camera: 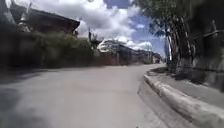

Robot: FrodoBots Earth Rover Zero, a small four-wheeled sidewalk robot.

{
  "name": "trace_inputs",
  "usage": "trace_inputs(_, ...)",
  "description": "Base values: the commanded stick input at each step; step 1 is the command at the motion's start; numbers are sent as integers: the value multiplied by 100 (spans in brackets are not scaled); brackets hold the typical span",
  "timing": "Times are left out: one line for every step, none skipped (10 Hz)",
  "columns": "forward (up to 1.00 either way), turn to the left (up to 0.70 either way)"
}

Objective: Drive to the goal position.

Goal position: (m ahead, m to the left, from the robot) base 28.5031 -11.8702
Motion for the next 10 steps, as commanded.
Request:
trace_inputs(100, -2)
trace_inputs(100, -12)
trace_inputs(100, -39)
trace_inputs(100, -40)
trace_inputs(100, -38)
trace_inputs(100, -16)
trace_inputs(100, -3)
trace_inputs(100, -2)
trace_inputs(100, -2)
trace_inputs(100, -2)
